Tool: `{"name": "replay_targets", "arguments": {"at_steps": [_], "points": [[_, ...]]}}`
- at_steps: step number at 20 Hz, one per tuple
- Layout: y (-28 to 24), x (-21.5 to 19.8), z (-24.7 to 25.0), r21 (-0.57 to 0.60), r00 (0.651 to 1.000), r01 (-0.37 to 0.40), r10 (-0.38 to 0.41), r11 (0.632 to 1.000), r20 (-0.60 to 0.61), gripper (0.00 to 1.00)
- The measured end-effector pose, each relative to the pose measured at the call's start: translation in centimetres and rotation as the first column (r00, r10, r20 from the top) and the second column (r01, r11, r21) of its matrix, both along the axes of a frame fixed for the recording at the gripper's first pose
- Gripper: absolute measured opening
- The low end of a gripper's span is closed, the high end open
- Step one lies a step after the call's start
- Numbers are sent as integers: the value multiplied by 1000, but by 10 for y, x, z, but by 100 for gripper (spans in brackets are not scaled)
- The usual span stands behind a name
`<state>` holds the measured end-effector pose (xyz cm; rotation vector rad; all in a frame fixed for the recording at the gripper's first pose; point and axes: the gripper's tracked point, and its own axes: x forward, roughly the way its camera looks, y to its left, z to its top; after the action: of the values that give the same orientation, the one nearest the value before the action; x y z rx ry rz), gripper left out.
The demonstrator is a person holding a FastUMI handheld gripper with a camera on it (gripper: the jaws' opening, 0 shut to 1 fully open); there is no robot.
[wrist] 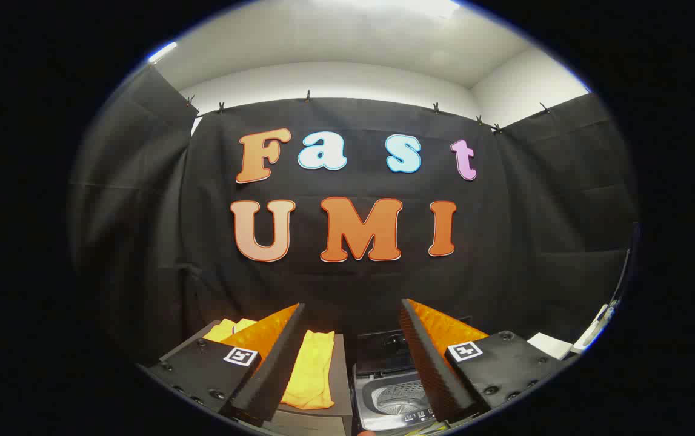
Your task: Put the clothes into the washing machine and then close the washing machine lid.
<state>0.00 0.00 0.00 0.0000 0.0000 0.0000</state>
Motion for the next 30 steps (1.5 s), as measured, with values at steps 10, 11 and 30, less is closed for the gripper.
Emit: {"name": "replay_targets", "arguments": {"at_steps": [10, 11, 30], "points": [[2, 4, 1, -15, 1000, 7, -7, 1000, -5, 98], [2, 5, 0, -15, 1000, 7, -7, 1000, -5, 98], [125, 79, -45, 21, 984, -145, 146, 989, -101, 98]]}}
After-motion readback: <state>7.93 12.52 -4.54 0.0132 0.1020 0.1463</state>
